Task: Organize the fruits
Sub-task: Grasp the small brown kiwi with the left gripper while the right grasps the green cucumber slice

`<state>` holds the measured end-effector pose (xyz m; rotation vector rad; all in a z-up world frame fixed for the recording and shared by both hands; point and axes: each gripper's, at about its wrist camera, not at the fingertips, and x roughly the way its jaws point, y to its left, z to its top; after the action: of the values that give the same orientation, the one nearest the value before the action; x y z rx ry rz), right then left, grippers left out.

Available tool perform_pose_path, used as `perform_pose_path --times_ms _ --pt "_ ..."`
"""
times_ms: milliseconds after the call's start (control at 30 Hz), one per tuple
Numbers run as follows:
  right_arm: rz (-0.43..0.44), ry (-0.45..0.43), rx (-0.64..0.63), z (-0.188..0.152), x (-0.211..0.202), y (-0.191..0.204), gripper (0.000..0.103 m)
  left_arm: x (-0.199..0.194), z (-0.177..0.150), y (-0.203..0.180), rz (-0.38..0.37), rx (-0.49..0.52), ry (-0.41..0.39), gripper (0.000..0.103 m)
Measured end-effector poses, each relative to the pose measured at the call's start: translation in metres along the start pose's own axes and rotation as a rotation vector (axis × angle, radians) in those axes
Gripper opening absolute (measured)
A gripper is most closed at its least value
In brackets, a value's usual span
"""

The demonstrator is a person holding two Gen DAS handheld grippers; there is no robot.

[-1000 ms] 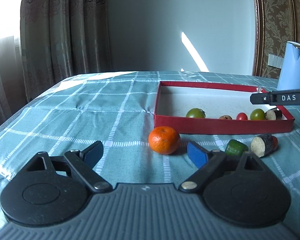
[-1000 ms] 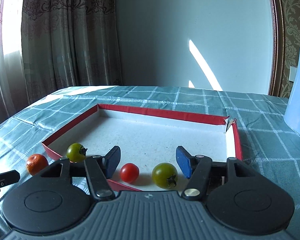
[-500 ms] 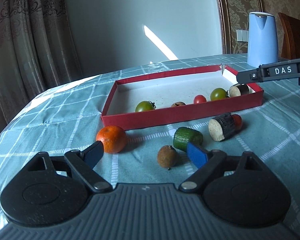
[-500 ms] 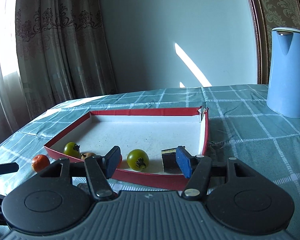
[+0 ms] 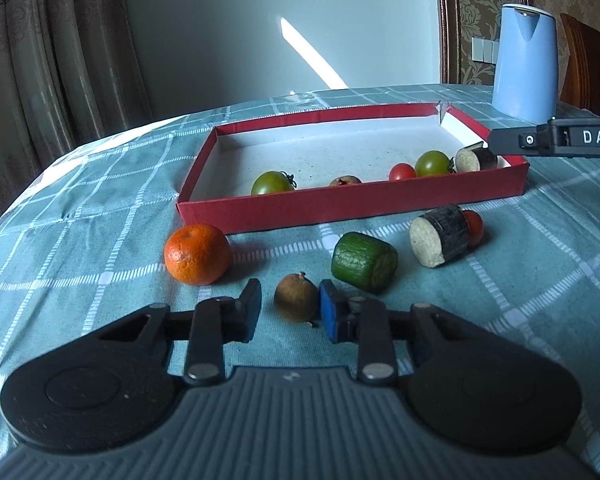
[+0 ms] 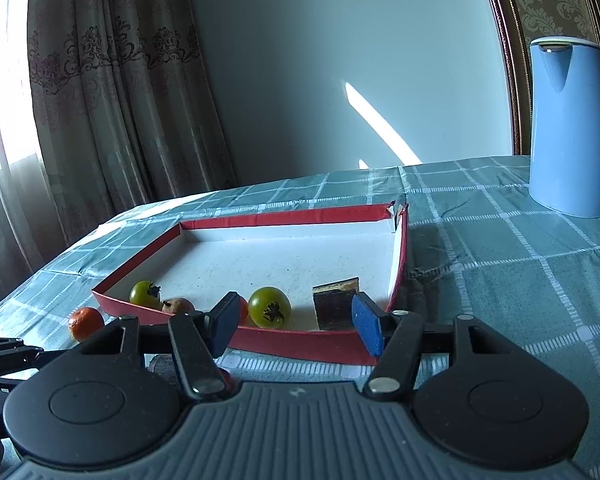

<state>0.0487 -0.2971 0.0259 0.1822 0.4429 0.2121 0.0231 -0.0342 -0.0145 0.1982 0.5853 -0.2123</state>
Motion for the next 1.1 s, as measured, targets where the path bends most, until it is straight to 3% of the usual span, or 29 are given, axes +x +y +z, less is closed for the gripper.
perform_pose_path --times_ms 167,400,733,867,1100 --pt "0.033 0.032 -0.012 -0.005 0.000 0.002 0.061 -0.002 0.000 0.010 0.018 -0.059 -0.012 0.022" --pt "0.140 0.076 -0.133 -0.016 -0.003 0.029 0.061 -0.011 0.000 0.026 0.112 -0.124 -0.062 0.022" --pt "0.278 0.042 -0.483 -0.036 -0.004 0.112 0.061 -0.016 -0.002 0.051 0.183 -0.186 -0.085 0.022" --pt "0.252 0.076 -0.538 -0.040 0.014 0.135 0.061 -0.018 -0.006 0.066 0.202 -0.222 -0.083 0.022" --pt "0.202 0.202 -0.458 -0.034 0.046 0.135 0.058 -0.018 -0.009 0.074 0.184 -0.244 -0.074 0.022"
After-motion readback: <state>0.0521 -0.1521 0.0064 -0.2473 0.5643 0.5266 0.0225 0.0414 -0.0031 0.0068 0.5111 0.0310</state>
